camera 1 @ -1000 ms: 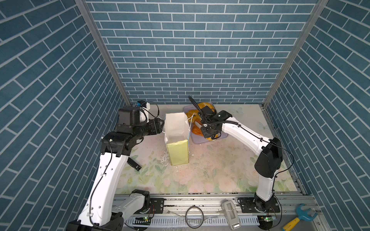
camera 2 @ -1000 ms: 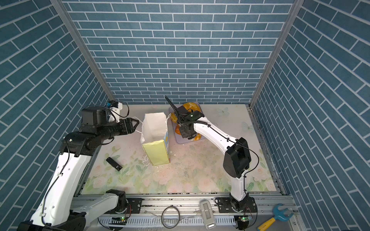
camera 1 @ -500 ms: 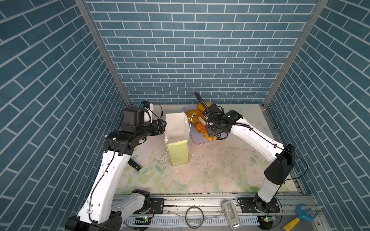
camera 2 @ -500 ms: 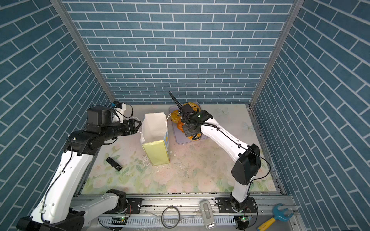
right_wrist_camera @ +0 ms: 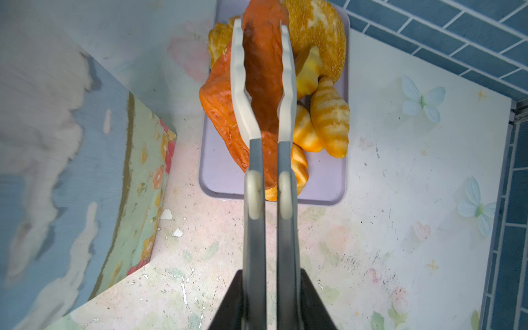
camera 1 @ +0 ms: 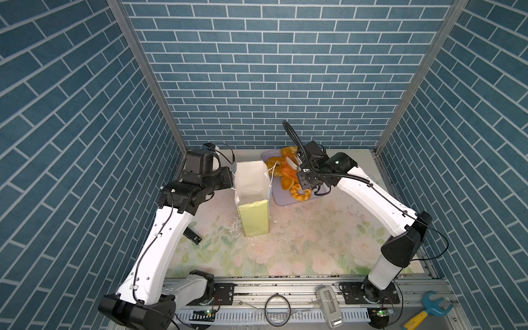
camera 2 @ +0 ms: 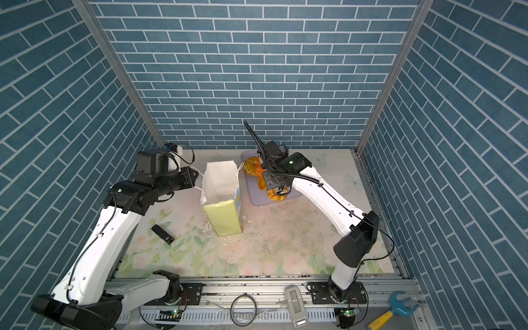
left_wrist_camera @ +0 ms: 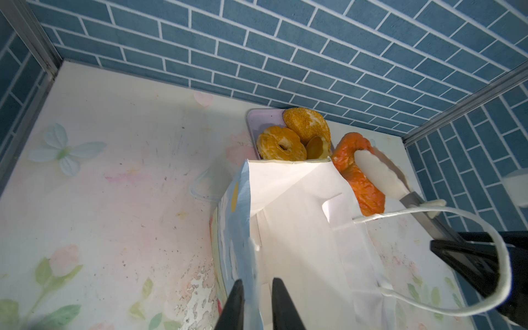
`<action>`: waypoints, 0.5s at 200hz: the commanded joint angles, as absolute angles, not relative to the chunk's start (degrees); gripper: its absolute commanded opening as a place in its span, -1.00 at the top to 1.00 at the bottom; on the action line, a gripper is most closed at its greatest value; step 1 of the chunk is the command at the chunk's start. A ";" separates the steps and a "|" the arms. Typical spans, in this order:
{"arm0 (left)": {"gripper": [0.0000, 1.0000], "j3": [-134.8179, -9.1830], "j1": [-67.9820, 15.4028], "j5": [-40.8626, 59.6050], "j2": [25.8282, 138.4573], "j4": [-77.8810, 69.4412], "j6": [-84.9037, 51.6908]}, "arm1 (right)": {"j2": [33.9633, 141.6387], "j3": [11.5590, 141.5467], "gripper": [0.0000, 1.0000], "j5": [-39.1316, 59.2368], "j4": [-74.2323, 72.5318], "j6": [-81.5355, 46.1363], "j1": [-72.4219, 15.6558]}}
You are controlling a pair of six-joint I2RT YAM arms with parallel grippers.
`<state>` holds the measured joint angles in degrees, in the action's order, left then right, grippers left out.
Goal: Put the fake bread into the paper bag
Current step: 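Lift the orange loaf with the tongs and swing it toward the bag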
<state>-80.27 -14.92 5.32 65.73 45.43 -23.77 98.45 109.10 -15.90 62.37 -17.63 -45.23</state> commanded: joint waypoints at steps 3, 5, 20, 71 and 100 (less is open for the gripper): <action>0.77 -77.54 -15.11 1.02 63.70 41.68 -26.57 | 98.19 114.40 0.52 -17.34 63.23 -15.86 -44.98; 0.79 -77.28 -15.09 0.80 63.41 41.56 -26.73 | 98.29 114.73 0.52 -17.32 63.33 -15.72 -44.95; 0.87 -75.73 -15.08 0.01 61.69 40.50 -28.37 | 98.61 116.59 0.52 -16.49 63.39 -14.88 -44.81; 1.00 -71.24 -15.12 -1.64 56.27 39.20 -32.46 | 98.61 121.19 0.52 -14.27 63.53 -13.17 -44.82; 1.00 -70.06 -15.12 0.77 55.98 37.98 -33.96 | 96.51 121.11 0.52 -12.60 61.51 -9.96 -44.98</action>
<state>-71.40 -14.92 -0.23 56.01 40.38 -31.83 98.59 119.50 -14.11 63.86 -13.78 -44.95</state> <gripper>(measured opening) 0.046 0.280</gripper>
